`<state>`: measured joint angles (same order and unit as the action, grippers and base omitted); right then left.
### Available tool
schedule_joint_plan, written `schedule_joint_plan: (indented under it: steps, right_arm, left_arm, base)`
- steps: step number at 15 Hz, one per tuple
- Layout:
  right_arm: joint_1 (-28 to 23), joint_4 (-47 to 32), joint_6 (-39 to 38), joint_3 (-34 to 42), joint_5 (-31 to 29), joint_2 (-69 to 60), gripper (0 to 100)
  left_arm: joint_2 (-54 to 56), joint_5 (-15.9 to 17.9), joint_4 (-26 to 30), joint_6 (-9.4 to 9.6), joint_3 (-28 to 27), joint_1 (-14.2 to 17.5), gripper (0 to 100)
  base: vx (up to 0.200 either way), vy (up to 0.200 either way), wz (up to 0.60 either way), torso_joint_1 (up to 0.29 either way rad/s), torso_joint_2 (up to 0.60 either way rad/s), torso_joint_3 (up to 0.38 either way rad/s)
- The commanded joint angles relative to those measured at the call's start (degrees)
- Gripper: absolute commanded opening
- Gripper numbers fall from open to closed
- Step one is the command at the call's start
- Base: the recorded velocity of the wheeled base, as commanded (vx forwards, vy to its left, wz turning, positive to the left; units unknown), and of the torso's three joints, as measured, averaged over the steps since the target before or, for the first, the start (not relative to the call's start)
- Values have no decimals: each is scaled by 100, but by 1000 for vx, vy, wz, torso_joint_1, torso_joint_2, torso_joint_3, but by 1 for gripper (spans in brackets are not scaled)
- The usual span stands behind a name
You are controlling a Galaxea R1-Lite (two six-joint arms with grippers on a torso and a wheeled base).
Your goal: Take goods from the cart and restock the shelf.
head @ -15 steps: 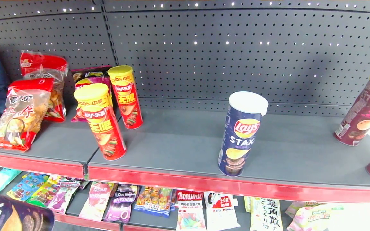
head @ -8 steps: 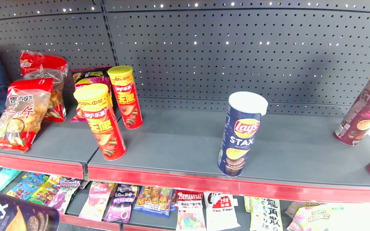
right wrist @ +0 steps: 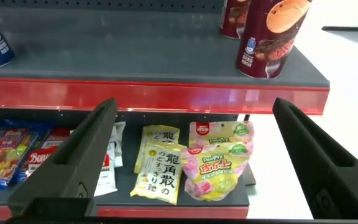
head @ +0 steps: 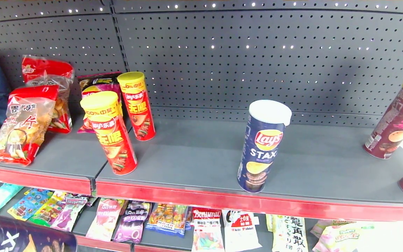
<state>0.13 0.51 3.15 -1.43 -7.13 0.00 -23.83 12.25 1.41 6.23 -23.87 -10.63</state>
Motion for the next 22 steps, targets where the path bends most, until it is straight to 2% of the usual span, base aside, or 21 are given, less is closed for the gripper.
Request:
schedule_joint_plan:
  steps: [1, 10, 18, 20, 22]
  right_arm:
    - [-5, 2, 2, 2, 10, 9, 100]
    - [4, 2, 11, 2, 142, 9, 100]
    - [4, 54, -68, 28, 177, 9, 100]
    - [4, 195, -33, 107, 467, 0, 100]
    - [4, 248, -60, 125, 493, 0, 100]
  left_arm:
    - [-7, -3, -1, 1, 5, 0, 0]
    - [-43, -3, 8, 1, 40, 0, 0]
    - [-324, -21, -36, -8, -21, 0, 0]
    - [-359, -21, -80, -8, -12, 0, 0]
    - [-403, -21, -115, -8, -21, 0, 0]
  base:
    - [0, 0, 0, 0, 0, 0]
    - [0, 0, -600, 0, 1, 2]
    - [0, 0, 0, 0, 0, 0]
    - [0, 0, 0, 0, 0, 0]
    - [0, 0, 0, 0, 0, 0]
